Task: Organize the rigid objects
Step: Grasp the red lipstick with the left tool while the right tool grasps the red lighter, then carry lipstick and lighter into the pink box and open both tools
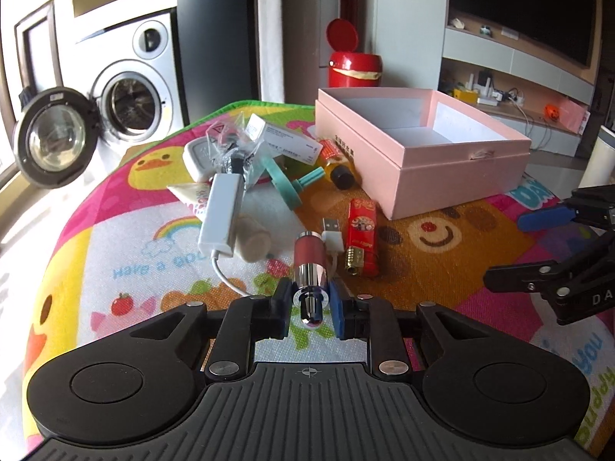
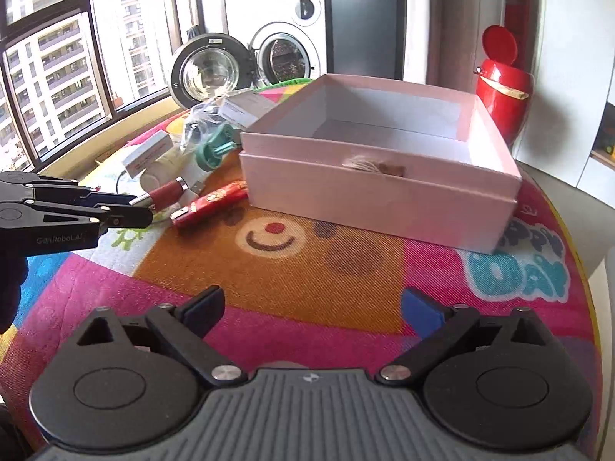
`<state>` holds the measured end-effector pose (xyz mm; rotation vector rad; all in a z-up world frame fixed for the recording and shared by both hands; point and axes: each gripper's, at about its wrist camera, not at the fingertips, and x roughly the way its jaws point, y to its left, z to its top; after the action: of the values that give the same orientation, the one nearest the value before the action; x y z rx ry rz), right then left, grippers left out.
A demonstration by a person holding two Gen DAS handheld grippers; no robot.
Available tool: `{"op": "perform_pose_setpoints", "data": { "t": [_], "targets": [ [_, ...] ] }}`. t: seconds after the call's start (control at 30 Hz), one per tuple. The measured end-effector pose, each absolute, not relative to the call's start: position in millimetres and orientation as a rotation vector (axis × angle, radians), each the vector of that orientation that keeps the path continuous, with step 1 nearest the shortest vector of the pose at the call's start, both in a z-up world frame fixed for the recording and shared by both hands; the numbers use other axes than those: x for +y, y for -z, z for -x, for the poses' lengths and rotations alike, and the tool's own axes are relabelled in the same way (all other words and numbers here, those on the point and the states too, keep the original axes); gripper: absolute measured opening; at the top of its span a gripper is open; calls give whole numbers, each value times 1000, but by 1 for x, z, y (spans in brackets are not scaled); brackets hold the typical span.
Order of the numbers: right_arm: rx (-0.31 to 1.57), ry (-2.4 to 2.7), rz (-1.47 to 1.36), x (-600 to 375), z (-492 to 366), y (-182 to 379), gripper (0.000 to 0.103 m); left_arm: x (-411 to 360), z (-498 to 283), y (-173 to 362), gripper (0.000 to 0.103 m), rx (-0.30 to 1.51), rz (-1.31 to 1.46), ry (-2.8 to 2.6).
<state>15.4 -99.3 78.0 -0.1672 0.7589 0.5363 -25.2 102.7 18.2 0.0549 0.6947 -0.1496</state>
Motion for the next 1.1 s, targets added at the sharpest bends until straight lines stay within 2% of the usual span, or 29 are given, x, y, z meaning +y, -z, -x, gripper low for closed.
{"op": "perform_pose_setpoints", "data": {
  "t": [0.03,0.07,0.1,0.37,0.5,0.57,0.7,0.83,0.93,1.03,1.1],
  "targets": [
    [758,-570,182,-86,-16,-80,74,104,32,-19,24,707,-51,160],
    [759,-597,179,-74,-18,-81,60,106,40,-19,24,726,-52,177],
    [762,-620,162,-61,-21,-83,55,107,47,-19,24,744,-58,194],
    [837,-589,83,-4,-61,-77,54,113,60,-23,24,746,23,229],
    [836,-599,114,-15,-53,-78,26,111,54,-25,25,723,62,223],
    [848,-610,127,-31,-46,-79,23,106,51,-23,25,725,50,223],
    [850,-577,180,-72,-27,-83,23,93,45,-15,27,742,24,226],
    [755,-448,333,-104,-7,-81,23,84,44,-12,27,719,12,211],
    [730,-425,365,-115,-8,-81,27,77,44,-11,27,712,13,228],
    [700,-497,328,-109,-15,-84,40,74,42,-12,28,724,23,226],
    [661,-500,330,-102,-25,-84,53,74,42,-12,28,738,33,221]
  ]
}}
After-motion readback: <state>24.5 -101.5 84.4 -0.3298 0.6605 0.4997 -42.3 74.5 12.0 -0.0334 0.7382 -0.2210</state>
